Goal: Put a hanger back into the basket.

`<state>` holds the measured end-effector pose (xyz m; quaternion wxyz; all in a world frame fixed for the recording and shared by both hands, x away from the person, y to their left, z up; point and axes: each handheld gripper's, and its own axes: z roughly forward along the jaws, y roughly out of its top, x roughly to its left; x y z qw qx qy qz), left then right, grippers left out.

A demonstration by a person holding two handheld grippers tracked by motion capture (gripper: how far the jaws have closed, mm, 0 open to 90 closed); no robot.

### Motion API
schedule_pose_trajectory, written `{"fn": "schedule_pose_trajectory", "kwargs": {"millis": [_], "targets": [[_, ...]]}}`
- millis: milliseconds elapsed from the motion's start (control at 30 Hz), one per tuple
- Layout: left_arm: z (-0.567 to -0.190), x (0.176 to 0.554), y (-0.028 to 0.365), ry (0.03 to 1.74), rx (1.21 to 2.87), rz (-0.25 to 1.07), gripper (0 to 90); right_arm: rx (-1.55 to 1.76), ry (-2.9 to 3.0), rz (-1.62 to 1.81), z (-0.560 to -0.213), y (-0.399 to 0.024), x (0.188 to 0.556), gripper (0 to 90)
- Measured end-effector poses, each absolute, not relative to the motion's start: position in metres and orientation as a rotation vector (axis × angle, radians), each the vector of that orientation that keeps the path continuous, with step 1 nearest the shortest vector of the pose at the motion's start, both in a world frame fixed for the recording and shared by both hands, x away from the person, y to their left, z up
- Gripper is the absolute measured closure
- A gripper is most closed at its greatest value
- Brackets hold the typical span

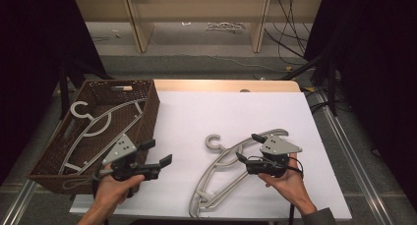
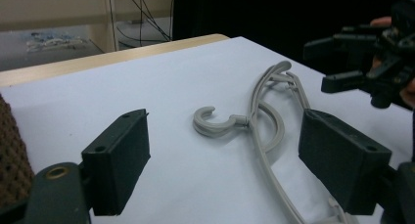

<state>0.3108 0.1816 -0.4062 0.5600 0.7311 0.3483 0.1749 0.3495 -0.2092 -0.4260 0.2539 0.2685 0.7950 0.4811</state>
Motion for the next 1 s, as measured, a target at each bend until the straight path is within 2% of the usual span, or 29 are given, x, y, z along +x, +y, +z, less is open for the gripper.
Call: {"fn": "schedule_pose_trajectory", "kwargs": {"millis": [100,433,1000], "targets": [[-0.413,0.307,0.175,0.805,1.727,0.395,16.5,0.713,2.155,1.315,-0.427,-0.208,0.350,22.0],[-0.424,0.299,0.177,0.808,1.718,0.458,16.4,0.696,2.174,1.308,-0.429,-0.207,0.350,22.0],[-0.443,0.300,0.170,0.819,1.786,0.447,16.6,0.646,2.243,1.236,-0.430,-0.203,0.359,24.4]]}}
